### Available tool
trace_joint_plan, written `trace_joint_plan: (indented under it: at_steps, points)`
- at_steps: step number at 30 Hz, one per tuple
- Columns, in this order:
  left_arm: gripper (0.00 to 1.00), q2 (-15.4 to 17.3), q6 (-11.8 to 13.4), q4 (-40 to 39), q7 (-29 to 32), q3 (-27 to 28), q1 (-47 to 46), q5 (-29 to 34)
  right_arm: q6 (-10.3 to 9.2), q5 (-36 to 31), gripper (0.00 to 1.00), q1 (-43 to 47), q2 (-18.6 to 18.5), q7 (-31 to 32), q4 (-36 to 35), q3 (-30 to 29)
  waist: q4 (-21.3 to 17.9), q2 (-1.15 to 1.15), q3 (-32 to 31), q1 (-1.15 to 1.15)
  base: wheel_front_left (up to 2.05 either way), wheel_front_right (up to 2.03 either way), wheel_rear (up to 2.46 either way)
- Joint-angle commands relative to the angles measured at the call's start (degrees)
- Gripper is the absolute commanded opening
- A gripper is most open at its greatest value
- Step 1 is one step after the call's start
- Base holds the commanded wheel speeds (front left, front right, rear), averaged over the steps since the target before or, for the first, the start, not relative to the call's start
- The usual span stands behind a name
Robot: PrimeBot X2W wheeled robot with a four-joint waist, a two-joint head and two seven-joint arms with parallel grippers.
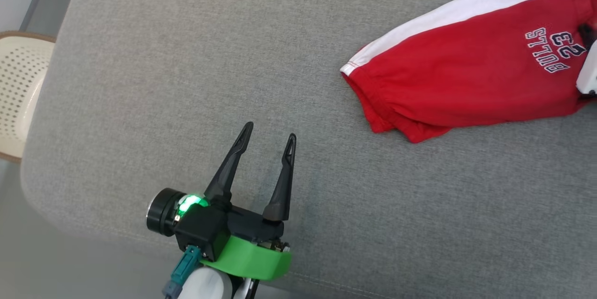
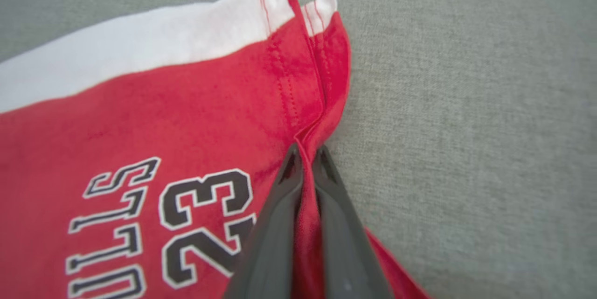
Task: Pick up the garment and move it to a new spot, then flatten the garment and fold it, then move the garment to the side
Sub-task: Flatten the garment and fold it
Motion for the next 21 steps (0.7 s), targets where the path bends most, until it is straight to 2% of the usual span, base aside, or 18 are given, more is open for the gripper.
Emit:
trace_joint_plan:
  at_steps: [1, 7, 11, 16, 21]
  points:
    - [1.00, 0.0, -0.2, 0.1, 0.0, 0.5, -0.4, 0.4, -0.15, 0.8, 0.00, 4.7, 0.3, 0.4, 1.3, 1.3, -2.1, 0.00, -1.5, 0.00, 0.00, 0.00, 0.00]
    - [1.00, 0.0, -1.0, 0.6, 0.0, 1.9, 0.5, 1.9, -0.19, 2.9, 0.00, 7.0, -0.7, -3.4, -1.5, 2.2, -6.8, 0.00, -3.9, 0.00, 0.00, 0.00, 0.00]
    - [1.00, 0.0, -1.6, 0.9, 0.0, 2.6, 1.2, 2.8, -0.19, 3.4, 0.00, 9.0, -2.8, -5.2, -3.6, 2.8, -9.6, 0.00, -5.5, 0.00, 0.00, 0.00, 0.00]
    - [1.00, 0.0, -1.9, 1.2, 0.0, 3.2, 2.0, 3.5, -0.14, 1.0, 0.00, 10.2, -6.5, -7.0, -6.0, 3.9, -11.8, 0.00, -7.1, 0.00, 0.00, 0.00, 0.00]
    - [1.00, 0.0, -2.4, 1.9, 0.0, 3.3, 2.7, 3.6, -0.13, -0.7, 0.00, 8.9, -6.1, -6.8, -8.1, 3.9, -12.9, 0.00, -9.1, 0.00, 0.00, 0.00, 0.00]
